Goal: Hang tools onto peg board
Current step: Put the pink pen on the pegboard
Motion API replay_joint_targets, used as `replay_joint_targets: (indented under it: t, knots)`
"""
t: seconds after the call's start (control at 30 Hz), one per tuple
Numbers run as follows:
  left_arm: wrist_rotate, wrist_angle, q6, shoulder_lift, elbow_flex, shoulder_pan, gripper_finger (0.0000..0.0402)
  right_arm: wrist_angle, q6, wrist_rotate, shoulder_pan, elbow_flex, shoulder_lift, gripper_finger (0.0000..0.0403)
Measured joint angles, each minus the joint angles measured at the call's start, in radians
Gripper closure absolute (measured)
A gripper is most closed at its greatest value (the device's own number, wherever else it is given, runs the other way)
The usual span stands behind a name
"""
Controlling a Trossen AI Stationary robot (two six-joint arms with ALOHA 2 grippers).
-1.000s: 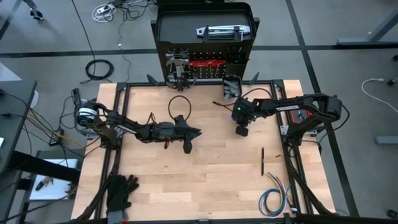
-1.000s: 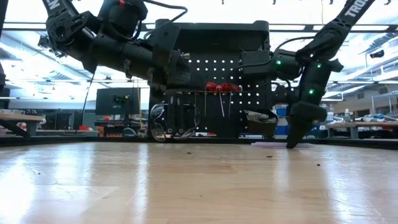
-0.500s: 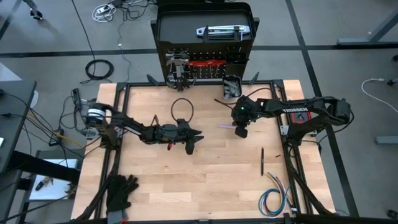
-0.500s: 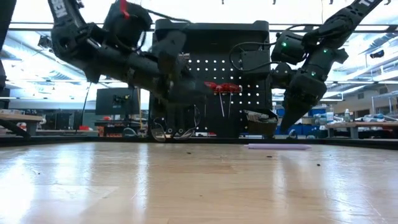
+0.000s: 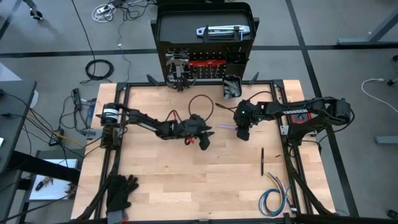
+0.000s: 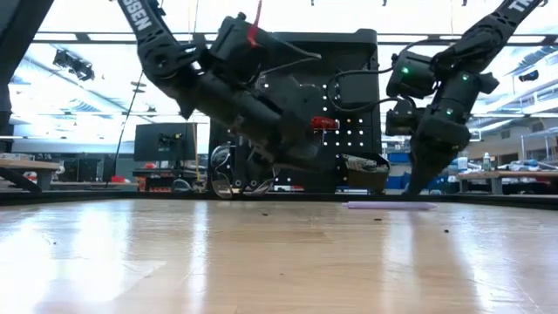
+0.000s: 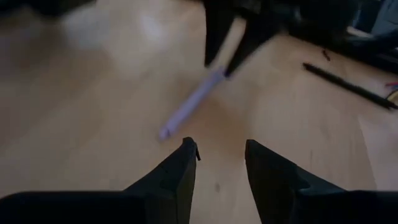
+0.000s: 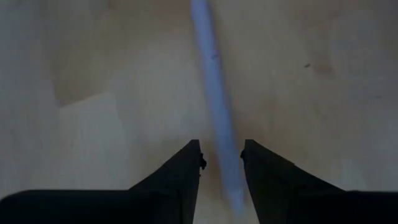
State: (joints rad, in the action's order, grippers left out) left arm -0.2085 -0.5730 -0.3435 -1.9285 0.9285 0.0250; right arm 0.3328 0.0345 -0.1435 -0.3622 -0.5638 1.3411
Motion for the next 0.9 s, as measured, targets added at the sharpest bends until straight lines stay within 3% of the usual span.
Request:
replay_joint_targets:
  t: [0.3, 0.5, 0.7, 0.9]
  knots:
    - [0.016, 0.03, 0.192, 0.002, 0.044, 0.067, 0.0282, -0.006, 0.03, -0.017, 0.024, 0.03, -0.001, 0.0274]
    - [0.036, 0.022, 0.181, -0.006, 0.044, 0.092, 0.0305, -0.038, 0.064, -0.047, 0.081, 0.03, -0.001, 0.0274]
    - [0.053, -0.023, 0.154, -0.1, 0.075, 0.086, 0.0312, -0.052, 0.092, -0.003, 0.134, 0.03, -0.002, 0.0274]
    - [-0.01, -0.03, 0.148, -0.159, 0.154, 0.087, 0.0312, -0.056, 0.098, 0.02, 0.155, 0.03, -0.002, 0.0274]
